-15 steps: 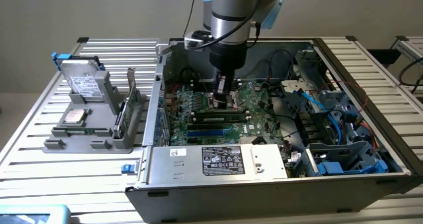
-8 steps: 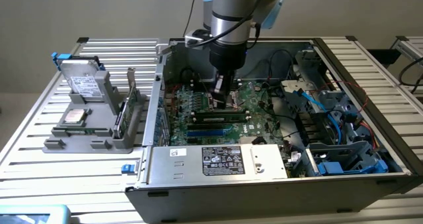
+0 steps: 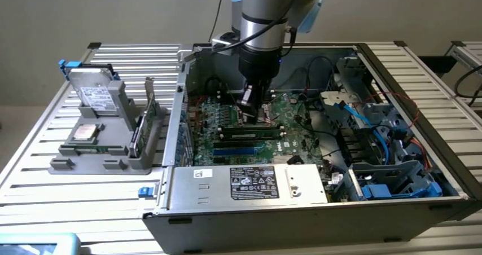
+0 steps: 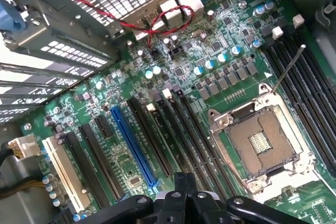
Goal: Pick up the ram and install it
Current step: 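Press down the ram until it locks into place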
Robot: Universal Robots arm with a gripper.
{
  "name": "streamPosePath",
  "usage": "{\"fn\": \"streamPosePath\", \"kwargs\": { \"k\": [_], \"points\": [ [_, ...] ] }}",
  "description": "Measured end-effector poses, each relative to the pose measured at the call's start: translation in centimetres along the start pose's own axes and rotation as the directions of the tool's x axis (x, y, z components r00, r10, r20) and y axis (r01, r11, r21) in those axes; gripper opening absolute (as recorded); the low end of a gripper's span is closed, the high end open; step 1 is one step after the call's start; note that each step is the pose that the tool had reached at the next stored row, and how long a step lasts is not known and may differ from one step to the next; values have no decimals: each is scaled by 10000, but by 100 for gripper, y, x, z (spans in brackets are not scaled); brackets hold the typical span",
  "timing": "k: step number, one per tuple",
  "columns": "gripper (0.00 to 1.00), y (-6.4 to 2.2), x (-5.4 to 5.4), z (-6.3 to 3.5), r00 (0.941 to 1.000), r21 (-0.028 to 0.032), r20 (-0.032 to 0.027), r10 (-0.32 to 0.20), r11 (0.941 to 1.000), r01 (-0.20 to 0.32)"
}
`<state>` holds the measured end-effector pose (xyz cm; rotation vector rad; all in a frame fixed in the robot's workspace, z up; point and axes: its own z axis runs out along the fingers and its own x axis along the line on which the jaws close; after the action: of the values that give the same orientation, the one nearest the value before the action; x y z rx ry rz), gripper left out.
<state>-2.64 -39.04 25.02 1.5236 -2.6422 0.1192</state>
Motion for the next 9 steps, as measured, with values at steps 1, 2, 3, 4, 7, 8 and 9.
{"fn": "streamPosePath", "kwargs": {
  "k": [1, 2, 3, 4, 7, 8, 9],
  "points": [
    [11, 0, 0, 0, 9999, 23, 17, 101, 9999, -102],
    [11, 0, 0, 0, 9998, 46, 35, 209, 9998, -209],
    [11, 0, 0, 0, 9995, 61, 51, 321, 9995, -321],
    [11, 0, 0, 0, 9990, 72, 63, 440, 9990, -441],
    [11, 0, 0, 0, 9967, 103, 100, 802, 9967, -803],
    [11, 0, 0, 0, 9956, 113, 113, 931, 9956, -932],
    [11, 0, 0, 0, 9944, 119, 124, 1049, 9944, -1050]
  ]
}}
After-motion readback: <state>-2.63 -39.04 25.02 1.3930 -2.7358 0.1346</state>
